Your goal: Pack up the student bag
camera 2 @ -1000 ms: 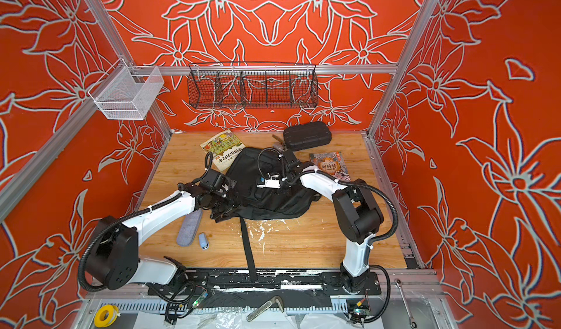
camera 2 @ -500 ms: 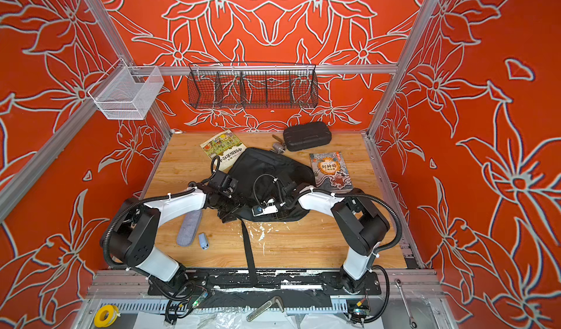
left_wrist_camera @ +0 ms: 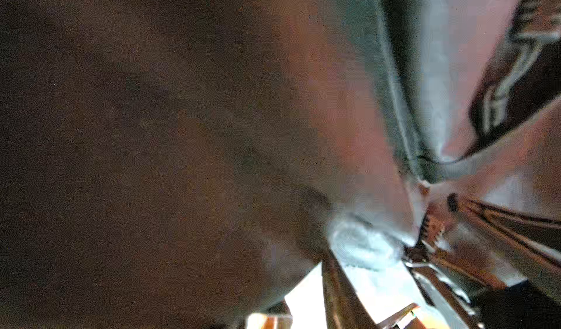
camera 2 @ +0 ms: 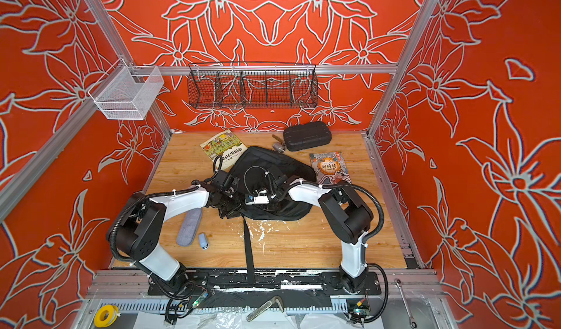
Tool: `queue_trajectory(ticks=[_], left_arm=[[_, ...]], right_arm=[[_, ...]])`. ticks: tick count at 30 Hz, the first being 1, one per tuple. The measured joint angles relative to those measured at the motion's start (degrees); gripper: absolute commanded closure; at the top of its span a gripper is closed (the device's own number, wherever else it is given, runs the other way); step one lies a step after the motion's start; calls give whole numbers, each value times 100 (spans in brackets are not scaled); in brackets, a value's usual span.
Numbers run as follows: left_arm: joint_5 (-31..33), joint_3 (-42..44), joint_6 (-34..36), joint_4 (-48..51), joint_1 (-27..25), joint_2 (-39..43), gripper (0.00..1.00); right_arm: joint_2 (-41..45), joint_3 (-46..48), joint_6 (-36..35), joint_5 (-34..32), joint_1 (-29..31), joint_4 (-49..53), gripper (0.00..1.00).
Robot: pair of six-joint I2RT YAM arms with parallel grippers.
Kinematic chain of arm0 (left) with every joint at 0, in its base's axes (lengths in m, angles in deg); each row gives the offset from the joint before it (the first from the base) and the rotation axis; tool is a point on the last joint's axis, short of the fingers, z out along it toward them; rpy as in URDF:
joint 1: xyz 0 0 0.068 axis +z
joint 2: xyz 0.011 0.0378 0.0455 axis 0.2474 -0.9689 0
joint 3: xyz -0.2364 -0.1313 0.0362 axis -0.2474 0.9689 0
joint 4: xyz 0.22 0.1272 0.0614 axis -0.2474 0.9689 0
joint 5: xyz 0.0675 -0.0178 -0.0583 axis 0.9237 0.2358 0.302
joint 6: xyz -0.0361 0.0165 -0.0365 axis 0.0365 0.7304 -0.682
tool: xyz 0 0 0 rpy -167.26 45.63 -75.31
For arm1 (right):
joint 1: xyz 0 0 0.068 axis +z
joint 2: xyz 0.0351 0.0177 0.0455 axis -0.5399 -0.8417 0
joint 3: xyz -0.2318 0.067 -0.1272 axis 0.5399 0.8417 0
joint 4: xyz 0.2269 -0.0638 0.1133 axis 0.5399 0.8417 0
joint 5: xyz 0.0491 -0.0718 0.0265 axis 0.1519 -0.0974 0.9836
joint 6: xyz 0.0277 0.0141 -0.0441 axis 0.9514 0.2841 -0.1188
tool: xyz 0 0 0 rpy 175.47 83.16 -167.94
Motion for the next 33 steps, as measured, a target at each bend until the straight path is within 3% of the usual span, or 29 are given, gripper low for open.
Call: queue_trajectory(ticks=[6,9,12,19,26,33], left_arm=[[44,22,42,-2,4,-11,78],[68,90,37,-52,11,39,79],[107,173,55,-136,15,116,78],[328,507,-35,-315,87,765,32],[258,531,-262,-710,302,1327,20],[94,138,-382,-940,310,643,18]], right_arm=[[-278,-354,120,44,0,411,88],[-341,-413,205,28,-7,450,97],[-326,-413,293,15,-9,459,99],[247,-181,330,103,-9,356,100],[531,-61,216,219,-7,201,100],[533,7,175,240,-9,52,100]])
